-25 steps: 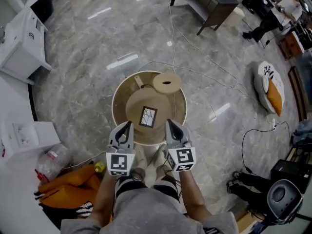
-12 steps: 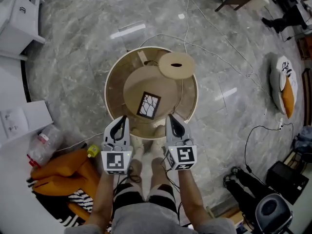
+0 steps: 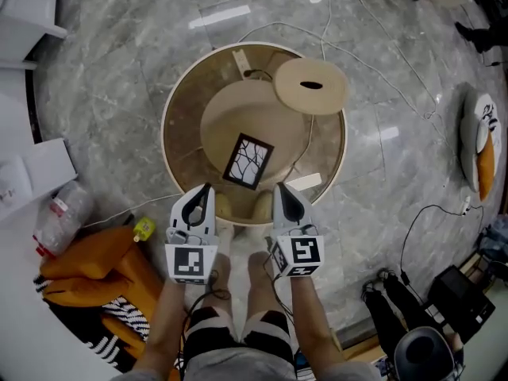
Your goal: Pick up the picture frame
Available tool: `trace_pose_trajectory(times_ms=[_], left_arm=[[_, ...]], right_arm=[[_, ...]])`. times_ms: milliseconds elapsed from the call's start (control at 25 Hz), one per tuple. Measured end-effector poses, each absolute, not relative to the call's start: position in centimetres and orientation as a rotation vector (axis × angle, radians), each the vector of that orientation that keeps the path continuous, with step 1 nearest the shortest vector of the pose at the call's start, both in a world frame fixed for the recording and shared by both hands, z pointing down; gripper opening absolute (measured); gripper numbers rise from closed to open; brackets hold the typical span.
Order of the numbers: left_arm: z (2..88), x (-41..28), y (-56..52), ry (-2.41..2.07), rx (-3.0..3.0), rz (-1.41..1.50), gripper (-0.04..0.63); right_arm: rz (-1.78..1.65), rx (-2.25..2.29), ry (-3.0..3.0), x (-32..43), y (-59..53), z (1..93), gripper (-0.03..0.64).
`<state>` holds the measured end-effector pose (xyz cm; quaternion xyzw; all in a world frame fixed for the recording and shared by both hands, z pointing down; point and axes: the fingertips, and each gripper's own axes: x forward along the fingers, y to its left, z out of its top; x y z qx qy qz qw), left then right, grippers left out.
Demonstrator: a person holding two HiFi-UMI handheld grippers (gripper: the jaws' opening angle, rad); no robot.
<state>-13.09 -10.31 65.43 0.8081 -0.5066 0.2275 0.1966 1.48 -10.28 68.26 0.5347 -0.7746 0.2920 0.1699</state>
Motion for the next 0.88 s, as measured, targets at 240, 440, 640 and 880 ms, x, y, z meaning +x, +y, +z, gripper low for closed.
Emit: trace_pose_trajectory(times_ms=[240,440,640,880], left_arm=[[72.2,-12.6,-10.1,-1.379,2.207,0.671,0.017],[76.2,-12.9,-9.5,-1.341,2.175,0.716,0.017],[77.5,-12.8,-9.6,-1.303,2.225,0.773,0.017],[77.1,-12.3,-10.4,-1.302,2.209,0.773,0.017]], right_arm=[[0.894,1.485,-2.142,1.4,-9.5,76.1,0.0],[0.968,1.445,-2.078,1.1,-9.0,81.2,0.0],[1.056,1.435,-2.029,0.7,-9.6,83.5,0.002],[1.134,1.41,-1.985,0.1,-11.1,85.1,0.089]])
